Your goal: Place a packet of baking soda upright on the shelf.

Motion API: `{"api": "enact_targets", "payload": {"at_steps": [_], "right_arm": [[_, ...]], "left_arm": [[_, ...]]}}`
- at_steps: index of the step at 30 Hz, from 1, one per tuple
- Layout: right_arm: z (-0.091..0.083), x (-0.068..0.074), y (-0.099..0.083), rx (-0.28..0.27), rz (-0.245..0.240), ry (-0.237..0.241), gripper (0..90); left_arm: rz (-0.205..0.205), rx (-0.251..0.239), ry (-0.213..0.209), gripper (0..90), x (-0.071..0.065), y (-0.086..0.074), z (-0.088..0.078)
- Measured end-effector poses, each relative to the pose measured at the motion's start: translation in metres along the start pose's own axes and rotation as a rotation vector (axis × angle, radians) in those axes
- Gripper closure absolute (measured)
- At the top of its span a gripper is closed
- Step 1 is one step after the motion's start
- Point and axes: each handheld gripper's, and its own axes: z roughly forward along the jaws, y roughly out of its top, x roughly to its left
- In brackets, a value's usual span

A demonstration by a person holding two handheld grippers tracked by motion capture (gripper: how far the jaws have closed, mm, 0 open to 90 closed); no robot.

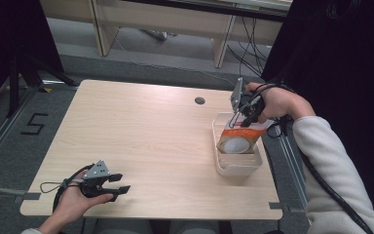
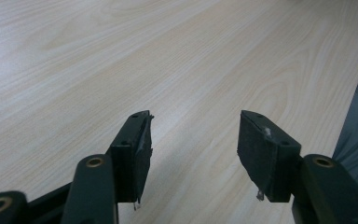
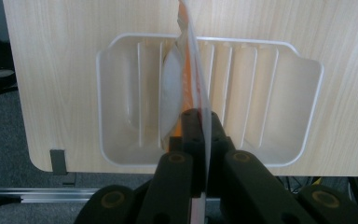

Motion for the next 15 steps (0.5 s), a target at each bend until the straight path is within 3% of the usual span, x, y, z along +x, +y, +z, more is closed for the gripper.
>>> {"api": "enact_targets", "payload": {"at_steps": [4, 6, 15], "right_arm": [[0.0015, -0.0001, -0.0007, -0.006, 0.008, 0.007, 90.0], [0.0019, -0.0014, -0.001, -0.004, -0.011, 0.004, 90.0], [0.0023, 0.0, -0.0025, 0.005, 0.011, 0.01, 90.0]], "left_arm": [[0.017, -0.004, 0.0, 43.9, 0.0009, 0.0003, -0.0001], [0.001, 0.0, 0.0, 43.9, 0.0001, 0.0001, -0.0001], [0.0, -0.001, 0.0, 43.9, 0.0001, 0.0001, 0.0]]}}
